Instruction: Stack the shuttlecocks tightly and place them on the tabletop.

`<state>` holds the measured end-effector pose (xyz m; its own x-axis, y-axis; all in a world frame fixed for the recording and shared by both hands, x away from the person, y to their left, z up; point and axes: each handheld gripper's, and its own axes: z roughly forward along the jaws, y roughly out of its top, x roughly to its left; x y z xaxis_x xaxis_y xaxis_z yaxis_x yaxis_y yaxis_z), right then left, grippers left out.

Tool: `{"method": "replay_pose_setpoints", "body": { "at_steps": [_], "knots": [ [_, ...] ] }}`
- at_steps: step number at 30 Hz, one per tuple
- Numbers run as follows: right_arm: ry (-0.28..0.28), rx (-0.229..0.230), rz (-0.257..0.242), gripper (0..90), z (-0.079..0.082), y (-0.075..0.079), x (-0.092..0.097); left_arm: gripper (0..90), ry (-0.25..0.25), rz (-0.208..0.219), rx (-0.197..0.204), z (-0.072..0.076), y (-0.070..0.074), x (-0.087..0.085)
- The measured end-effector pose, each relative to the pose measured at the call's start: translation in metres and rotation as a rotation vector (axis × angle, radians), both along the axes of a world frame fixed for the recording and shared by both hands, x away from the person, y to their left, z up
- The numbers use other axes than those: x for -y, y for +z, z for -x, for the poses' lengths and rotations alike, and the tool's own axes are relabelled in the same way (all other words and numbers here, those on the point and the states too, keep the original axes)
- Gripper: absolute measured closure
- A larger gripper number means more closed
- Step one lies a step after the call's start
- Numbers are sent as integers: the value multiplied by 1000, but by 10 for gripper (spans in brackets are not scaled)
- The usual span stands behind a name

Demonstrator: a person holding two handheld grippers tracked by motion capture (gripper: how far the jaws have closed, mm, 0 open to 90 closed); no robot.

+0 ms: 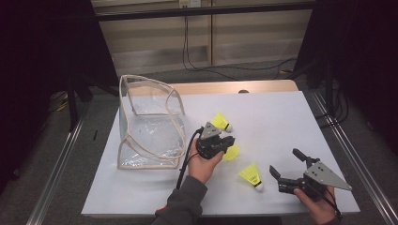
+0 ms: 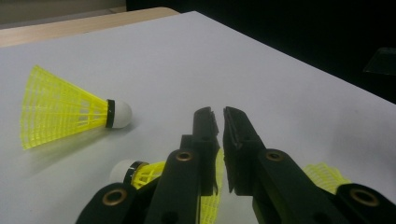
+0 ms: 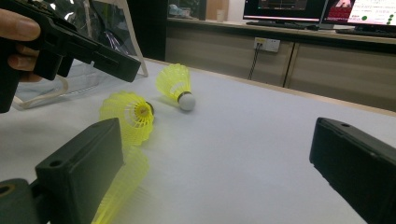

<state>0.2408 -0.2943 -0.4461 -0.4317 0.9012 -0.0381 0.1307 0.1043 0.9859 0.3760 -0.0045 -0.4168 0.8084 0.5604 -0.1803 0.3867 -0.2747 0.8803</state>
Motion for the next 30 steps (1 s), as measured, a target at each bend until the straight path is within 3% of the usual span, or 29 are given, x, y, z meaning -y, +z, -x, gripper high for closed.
{"method": "replay_pose_setpoints", "body": {
  "at_steps": [4, 18, 30],
  "knots": [
    [-1, 2, 0, 21, 0, 0, 0, 741, -2, -15, -8, 0, -2, 2],
    [1, 0, 1, 21, 0, 0, 0, 624, 3, -53, -35, -1, -14, -2],
    [0, 1, 0, 22, 0, 0, 0, 641, 24, -60, -27, -5, -20, -4]
  ]
}}
